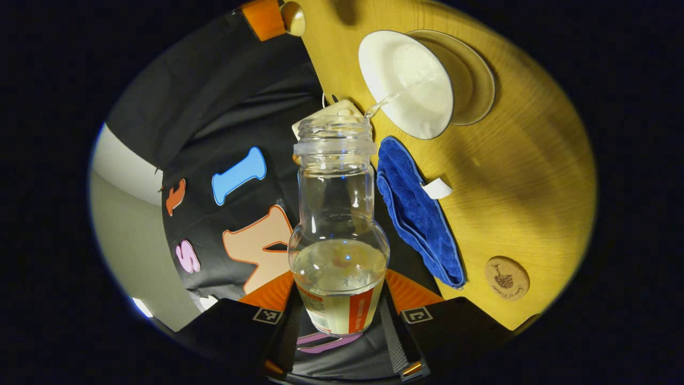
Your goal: Open the teacup lid with one hand, grasp the water bottle and pour water into the teacup with the other hand; after pouring, place the water bottle on the coaster and then close the teacup lid.
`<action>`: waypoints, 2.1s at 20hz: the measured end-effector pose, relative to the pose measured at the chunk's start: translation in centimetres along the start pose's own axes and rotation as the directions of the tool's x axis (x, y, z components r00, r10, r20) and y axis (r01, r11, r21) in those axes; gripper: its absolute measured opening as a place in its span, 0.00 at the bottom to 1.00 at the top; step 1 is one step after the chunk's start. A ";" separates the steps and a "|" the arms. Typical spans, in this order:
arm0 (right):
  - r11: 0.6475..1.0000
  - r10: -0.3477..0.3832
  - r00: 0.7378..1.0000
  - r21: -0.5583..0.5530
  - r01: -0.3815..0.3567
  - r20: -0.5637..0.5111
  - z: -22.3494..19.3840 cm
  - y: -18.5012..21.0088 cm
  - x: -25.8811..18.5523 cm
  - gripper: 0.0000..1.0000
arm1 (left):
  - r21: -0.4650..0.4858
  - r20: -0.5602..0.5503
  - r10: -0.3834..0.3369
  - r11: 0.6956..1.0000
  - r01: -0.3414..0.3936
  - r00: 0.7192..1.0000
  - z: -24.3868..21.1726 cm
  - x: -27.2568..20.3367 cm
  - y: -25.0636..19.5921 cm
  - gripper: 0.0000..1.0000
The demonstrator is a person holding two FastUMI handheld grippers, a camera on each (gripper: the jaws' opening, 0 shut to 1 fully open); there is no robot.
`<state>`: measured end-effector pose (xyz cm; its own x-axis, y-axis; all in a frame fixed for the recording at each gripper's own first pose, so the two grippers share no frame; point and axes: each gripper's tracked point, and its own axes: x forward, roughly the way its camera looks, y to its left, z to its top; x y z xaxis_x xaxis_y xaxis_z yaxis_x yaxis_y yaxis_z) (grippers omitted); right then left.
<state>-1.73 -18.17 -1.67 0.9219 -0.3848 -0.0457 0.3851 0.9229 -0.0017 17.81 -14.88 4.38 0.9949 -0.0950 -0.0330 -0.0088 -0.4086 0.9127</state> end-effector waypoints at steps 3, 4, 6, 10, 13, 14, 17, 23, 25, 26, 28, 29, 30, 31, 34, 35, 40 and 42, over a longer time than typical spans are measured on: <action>1.000 0.000 1.000 0.000 0.000 -0.001 0.0 0.0 0.0 0.31 | -0.201 -0.019 -0.049 0.979 0.044 0.999 -0.1 0.1 -1.5 0.63; 1.000 0.000 1.000 0.000 0.000 -0.001 0.1 0.0 -0.1 0.30 | -0.276 -0.027 -0.070 0.959 0.060 0.997 -0.1 0.3 -2.2 0.65; 1.000 -0.003 1.000 -0.001 0.003 -0.001 0.1 -0.1 -0.1 0.31 | -0.426 -0.027 -0.090 0.902 0.070 0.996 -0.1 0.1 -3.5 0.65; 1.000 -0.006 1.000 -0.001 0.006 -0.001 0.1 -0.1 -0.1 0.30 | -0.743 -0.051 -0.153 0.666 0.065 0.987 -1.4 -1.1 -5.8 0.64; 1.000 -0.010 1.000 -0.002 0.010 -0.001 0.1 -0.2 -0.1 0.30 | -0.888 -0.074 -0.172 0.460 0.013 0.982 -3.3 -1.8 -6.4 0.64; 1.000 -0.012 1.000 -0.002 0.012 -0.001 0.1 -0.2 0.0 0.30 | -0.923 -0.080 -0.177 0.386 -0.005 0.981 -4.0 -2.0 -6.6 0.65; 1.000 -0.016 1.000 -0.002 0.016 -0.001 0.1 -0.3 0.0 0.31 | -0.991 -0.069 -0.199 0.129 -0.044 0.977 -5.4 -2.6 -7.6 0.65; 1.000 -0.020 1.000 -0.002 0.020 0.001 0.0 -0.4 0.1 0.30 | -0.966 -0.081 -0.190 -0.229 -0.124 0.978 -8.9 -2.7 -9.6 0.65; 1.000 -0.021 1.000 -0.002 0.021 0.001 0.0 -0.3 0.2 0.30 | -0.949 -0.079 -0.203 -0.286 -0.136 0.976 -9.4 -2.3 -10.5 0.65; 1.000 -0.021 1.000 -0.002 0.021 0.002 0.0 -0.3 0.2 0.31 | -0.944 -0.093 -0.200 -0.294 -0.151 0.975 -9.9 -2.1 -10.7 0.66; 1.000 -0.021 1.000 -0.002 0.021 0.002 0.0 -0.4 0.1 0.31 | -0.944 -0.101 -0.201 -0.291 -0.158 0.974 -10.1 -2.0 -11.3 0.66; 1.000 -0.021 1.000 -0.001 0.021 0.002 -0.1 -0.4 0.2 0.31 | -0.942 -0.088 -0.199 -0.303 -0.147 0.976 -9.9 -1.9 -11.3 0.66; 1.000 -0.021 1.000 -0.001 0.021 0.002 0.0 -0.3 0.3 0.30 | -0.938 -0.071 -0.198 -0.319 -0.133 0.978 -9.5 -1.8 -11.4 0.66; 1.000 -0.021 1.000 -0.002 0.021 0.002 0.0 -0.4 0.2 0.30 | -0.934 -0.051 -0.202 -0.337 -0.118 0.978 -8.9 -1.6 -11.6 0.66; 1.000 -0.020 1.000 -0.001 0.020 0.002 -0.1 -0.4 0.3 0.30 | -0.930 -0.033 -0.209 -0.353 -0.107 0.977 -8.4 -1.2 -11.9 0.67; 1.000 -0.020 1.000 -0.001 0.020 0.003 -0.1 -0.3 0.3 0.31 | -0.930 -0.031 -0.212 -0.352 -0.106 0.977 -8.4 -1.2 -12.1 0.66; 1.000 -0.020 1.000 -0.001 0.020 0.003 -0.1 -0.4 0.4 0.31 | -0.924 -0.008 -0.227 -0.370 -0.094 0.974 -7.8 -0.8 -12.6 0.69; 1.000 -0.020 1.000 -0.001 0.020 0.003 -0.1 -0.4 0.3 0.30 | -0.921 -0.005 -0.228 -0.378 -0.093 0.974 -7.8 -1.0 -12.6 0.69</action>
<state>-1.55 -18.62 -1.80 0.9141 -0.4032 -0.0427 0.4034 0.9150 -0.0038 17.74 -2.58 -3.94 0.9711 0.0052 -0.2387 0.0028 0.9994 0.0333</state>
